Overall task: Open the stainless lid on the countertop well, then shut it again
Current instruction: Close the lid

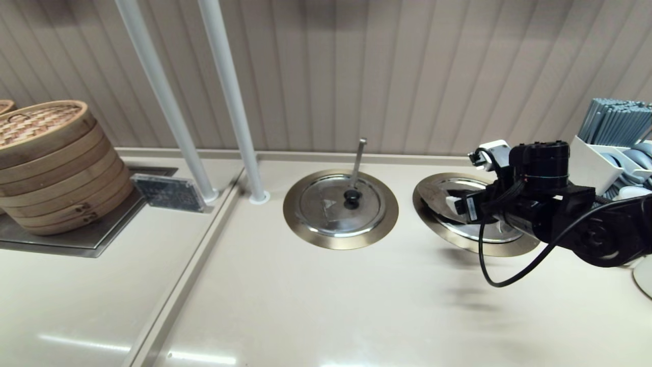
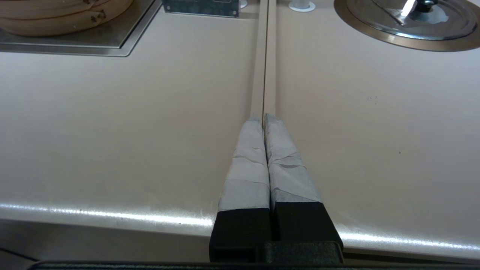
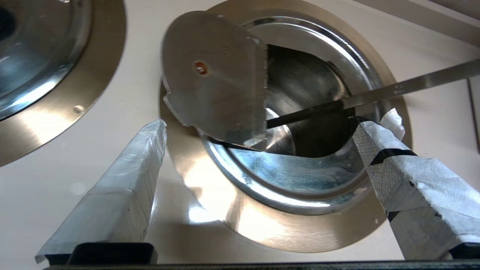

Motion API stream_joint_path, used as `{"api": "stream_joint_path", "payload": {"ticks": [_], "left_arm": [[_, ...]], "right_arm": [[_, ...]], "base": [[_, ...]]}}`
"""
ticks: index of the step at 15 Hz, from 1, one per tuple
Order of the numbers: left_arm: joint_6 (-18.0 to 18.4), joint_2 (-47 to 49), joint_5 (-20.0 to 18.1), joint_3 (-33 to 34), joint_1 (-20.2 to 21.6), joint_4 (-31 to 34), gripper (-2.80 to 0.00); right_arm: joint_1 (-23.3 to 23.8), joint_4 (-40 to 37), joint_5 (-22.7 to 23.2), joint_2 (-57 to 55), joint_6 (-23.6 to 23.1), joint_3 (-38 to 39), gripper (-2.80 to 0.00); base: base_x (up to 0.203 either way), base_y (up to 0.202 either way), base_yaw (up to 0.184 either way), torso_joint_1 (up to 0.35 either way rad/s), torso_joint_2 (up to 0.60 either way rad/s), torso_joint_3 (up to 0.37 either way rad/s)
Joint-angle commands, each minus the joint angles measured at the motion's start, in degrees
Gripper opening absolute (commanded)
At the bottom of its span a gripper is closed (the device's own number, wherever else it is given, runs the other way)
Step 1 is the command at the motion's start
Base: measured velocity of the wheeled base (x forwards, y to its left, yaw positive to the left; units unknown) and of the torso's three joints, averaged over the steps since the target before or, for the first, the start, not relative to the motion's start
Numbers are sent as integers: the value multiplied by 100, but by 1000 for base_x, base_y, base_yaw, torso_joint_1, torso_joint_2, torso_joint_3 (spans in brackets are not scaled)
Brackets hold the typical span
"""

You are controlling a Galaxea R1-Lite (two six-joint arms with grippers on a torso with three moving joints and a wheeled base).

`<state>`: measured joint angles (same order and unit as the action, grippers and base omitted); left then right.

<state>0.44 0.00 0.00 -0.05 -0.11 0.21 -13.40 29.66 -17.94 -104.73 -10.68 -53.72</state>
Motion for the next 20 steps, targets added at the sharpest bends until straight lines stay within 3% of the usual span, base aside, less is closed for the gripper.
{"api": "stream_joint_path", "payload": {"ticks": [1,6,8,15,20], "left_arm": [[0,0,0,5,2,5,-280],[0,0,0,5,2,6,-280],[0,0,0,5,2,5,-280],[0,0,0,5,2,-3,-280],[0,0,0,5,2,-3,-280]], "right_arm": [[-271,59,-48,-125,-21,144,0],[-862,698,-692,-741,-96,293,0],[-908,928,-742,-955,-215,360,0],[-748,1323,-746,-1297,-264,293,0],[-348,1909,-746,-1428,-627,257,0]], "base": [[0,0,0,0,0,0],[0,0,0,0,0,0],[0,0,0,0,0,0],[0,0,0,0,0,0],[0,0,0,0,0,0]]}}
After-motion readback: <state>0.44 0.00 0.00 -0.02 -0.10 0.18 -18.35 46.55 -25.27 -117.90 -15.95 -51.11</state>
